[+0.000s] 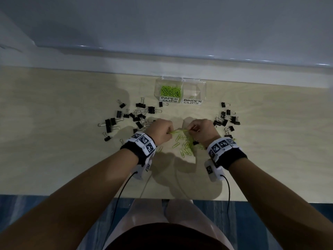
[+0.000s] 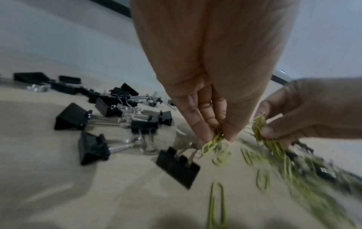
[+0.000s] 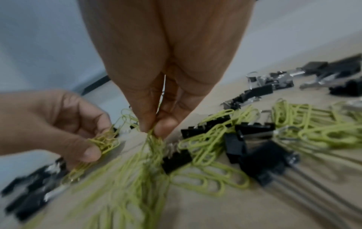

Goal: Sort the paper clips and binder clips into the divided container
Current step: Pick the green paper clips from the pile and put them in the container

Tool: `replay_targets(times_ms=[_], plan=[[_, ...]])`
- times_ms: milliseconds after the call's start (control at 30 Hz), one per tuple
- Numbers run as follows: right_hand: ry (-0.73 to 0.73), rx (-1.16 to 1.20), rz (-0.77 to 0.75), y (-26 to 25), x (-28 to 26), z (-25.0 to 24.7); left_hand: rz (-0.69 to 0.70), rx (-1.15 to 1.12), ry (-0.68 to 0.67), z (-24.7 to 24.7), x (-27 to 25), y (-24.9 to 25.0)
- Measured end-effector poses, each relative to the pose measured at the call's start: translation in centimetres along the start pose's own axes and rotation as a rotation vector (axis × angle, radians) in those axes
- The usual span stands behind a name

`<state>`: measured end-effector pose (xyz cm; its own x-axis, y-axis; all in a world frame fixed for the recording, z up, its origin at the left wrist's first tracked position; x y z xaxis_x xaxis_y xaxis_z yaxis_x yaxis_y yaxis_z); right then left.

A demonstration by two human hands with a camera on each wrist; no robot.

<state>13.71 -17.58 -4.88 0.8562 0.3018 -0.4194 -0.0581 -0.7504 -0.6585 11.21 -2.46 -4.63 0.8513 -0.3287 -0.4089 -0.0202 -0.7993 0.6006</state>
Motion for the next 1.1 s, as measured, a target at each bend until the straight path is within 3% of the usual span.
replay_targets(times_ms=[167,433,600,767,867,1000,1100], plan=[[0.097,0.377,0.049,-1.7,1.0,-3.1,-0.009,-0.240,0.183,-5.0,0.4,-0.2],[0.264,0.324,-0.099,-8.4,7.5,-7.9,-0.061,-0.231,0.450,-13.4,3.6,0.2],[0.232,0.031,-0.062,-9.6,9.4,-5.9,-0.178,0.020,0.381,-13.5,6.1,0.8],[0.314,-0.056,-0.139,-8.2,6.2,-6.5,-0.103,-0.072,0.349,-11.6,5.2,0.9],[0.185,-0.133,-0.177,-6.3,2.8,-4.4,-0.063,-0.077,0.277,-8.6,2.6,0.8],[-0.150,-0.352,-0.272,-4.6,-0.5,1.6,-0.034,0.077,-0.009,-1.2,-0.6,1.1],[-0.314,-0.585,-0.330,-3.4,-1.6,4.2,-0.043,0.181,-0.064,2.3,-1.6,1.1]])
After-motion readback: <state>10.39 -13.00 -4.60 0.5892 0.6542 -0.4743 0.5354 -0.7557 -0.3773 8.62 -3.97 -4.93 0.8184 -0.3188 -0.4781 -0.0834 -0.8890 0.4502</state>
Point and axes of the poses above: each hand's wrist, its own x-axis towards the middle knuckle, its own z-axis out of the palm, y = z × x, the point moved 8 cm from there along x, towards the middle knuckle, and after that the axes turned 4 degrees about -y, right-handed, at the moved point
